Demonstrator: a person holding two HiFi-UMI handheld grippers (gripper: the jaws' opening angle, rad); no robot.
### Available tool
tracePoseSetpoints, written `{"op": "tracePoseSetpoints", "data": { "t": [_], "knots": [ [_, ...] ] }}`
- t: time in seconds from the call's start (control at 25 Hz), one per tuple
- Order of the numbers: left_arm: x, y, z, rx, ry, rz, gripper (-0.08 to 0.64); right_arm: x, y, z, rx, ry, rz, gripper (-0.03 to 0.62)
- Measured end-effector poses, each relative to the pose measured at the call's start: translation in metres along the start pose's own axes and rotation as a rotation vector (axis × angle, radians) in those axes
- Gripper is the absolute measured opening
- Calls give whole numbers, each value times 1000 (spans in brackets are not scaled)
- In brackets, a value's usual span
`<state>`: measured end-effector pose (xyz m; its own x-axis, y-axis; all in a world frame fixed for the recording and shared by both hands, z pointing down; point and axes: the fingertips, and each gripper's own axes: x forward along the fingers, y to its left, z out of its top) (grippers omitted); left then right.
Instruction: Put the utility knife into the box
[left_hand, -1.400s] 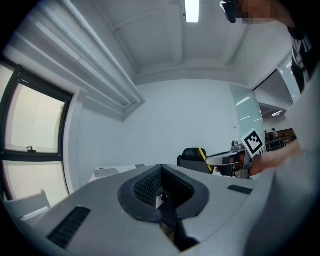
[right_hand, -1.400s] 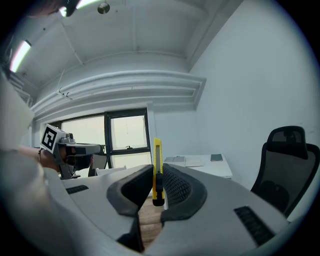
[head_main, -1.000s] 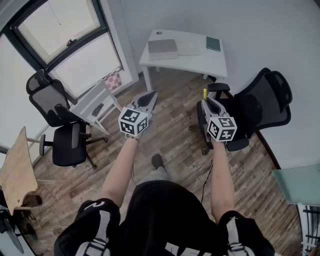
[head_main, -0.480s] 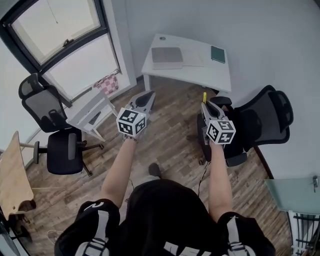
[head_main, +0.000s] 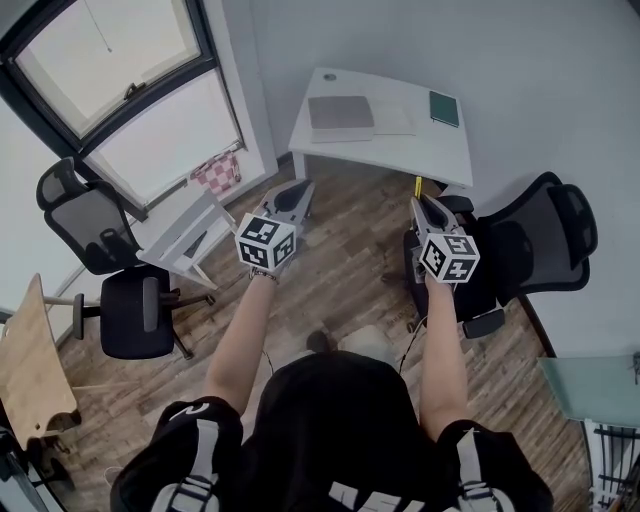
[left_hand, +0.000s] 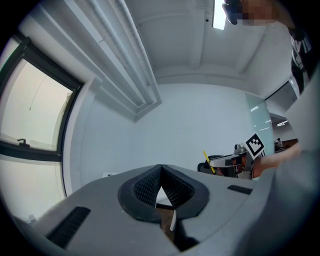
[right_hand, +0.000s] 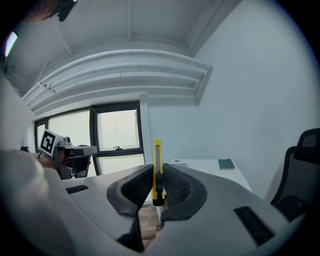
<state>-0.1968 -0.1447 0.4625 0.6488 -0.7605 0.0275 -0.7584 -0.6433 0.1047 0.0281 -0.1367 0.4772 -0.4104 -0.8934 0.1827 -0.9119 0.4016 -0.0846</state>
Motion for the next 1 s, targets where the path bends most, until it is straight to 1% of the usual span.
{"op": "tracePoseSetpoints", "data": {
  "t": [0.28,0.48,0.8,1.0],
  "knots": [
    [16,8,-8,12,22,-10,25,12,-16,-4,14,-9,-13,72],
    [39,13,-14,17,38,-25,25,25,-33,-9,22,-8,-21,72],
    [100,33,-9,23,34,-50,25,66,-77,-1,30,-12,-37,72],
    [146,57,-5,31,41,-59,25,107,-110,14,28,-16,-41,72]
  ]
}}
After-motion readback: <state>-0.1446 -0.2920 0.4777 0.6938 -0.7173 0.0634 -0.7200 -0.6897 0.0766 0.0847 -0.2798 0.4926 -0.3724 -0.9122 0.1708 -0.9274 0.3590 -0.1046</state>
